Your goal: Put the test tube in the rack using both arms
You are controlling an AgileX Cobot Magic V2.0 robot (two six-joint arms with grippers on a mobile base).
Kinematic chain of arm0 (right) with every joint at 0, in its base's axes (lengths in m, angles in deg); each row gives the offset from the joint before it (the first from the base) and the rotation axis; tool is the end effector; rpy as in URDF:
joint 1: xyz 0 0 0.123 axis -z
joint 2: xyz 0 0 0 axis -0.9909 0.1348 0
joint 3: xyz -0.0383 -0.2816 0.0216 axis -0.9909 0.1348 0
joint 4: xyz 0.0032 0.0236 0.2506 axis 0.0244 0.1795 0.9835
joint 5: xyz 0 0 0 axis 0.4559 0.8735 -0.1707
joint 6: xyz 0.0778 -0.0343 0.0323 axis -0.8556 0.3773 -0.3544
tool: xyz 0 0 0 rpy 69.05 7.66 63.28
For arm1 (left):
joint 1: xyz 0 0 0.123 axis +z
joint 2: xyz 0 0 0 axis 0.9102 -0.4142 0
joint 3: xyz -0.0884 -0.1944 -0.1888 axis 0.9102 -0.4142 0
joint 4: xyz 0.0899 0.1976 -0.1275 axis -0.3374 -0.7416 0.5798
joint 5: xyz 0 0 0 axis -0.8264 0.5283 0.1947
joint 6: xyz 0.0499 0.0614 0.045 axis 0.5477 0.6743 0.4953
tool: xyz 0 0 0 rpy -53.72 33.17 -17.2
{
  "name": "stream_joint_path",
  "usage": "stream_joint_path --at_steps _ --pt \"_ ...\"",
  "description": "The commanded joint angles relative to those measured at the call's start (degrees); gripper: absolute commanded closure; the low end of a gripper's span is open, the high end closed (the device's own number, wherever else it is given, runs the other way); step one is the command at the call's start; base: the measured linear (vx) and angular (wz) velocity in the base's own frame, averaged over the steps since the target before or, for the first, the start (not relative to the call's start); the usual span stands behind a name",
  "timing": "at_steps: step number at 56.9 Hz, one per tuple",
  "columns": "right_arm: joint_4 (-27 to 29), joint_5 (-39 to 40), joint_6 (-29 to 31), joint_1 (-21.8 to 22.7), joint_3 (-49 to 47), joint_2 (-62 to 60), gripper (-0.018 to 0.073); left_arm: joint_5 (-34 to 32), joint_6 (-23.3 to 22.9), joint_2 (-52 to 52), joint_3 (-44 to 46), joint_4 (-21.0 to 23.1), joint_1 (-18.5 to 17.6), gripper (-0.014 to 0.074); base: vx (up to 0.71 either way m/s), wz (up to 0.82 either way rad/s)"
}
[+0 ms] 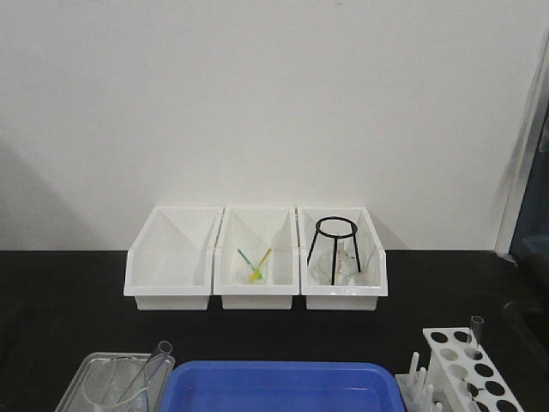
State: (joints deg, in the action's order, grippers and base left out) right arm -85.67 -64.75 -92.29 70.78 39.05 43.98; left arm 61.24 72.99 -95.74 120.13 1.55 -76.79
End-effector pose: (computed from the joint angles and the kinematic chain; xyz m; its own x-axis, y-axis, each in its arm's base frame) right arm 0.1491 0.0335 0.3489 0.1088 -0.1627 -0.9807 -0.2169 0.9589 -0.1831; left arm 0.1707 -0.0359 0.3185 -0.0151 0.3734 -0.9276 0.2360 0.9028 0.3595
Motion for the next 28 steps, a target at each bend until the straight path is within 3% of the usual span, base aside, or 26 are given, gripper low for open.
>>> stream_joint_path --at_steps 1,12,20,28 --pt "-2.13 5.74 0.65 -1.95 0.86 -0.1 0.0005 -8.75 0.08 -3.0 -3.04 -0.57 -2.36 0.0082 0.0 0.0" --pt "-2.08 8.74 0.65 -1.88 4.81 -0.1 0.0005 -14.83 0.27 -13.42 -7.23 -1.94 -5.23 0.0083 0.0 0.0" --pt "-2.13 9.98 0.69 -1.88 4.91 -0.1 0.0005 -24.44 0.01 -22.04 -6.81 -2.85 -5.3 0.0083 0.0 0.0" --pt "-2.13 10.13 0.69 -1.88 4.91 -0.05 0.0005 -24.43 -0.33 -29.3 -2.4 -2.9 -5.3 0.0083 0.0 0.0"
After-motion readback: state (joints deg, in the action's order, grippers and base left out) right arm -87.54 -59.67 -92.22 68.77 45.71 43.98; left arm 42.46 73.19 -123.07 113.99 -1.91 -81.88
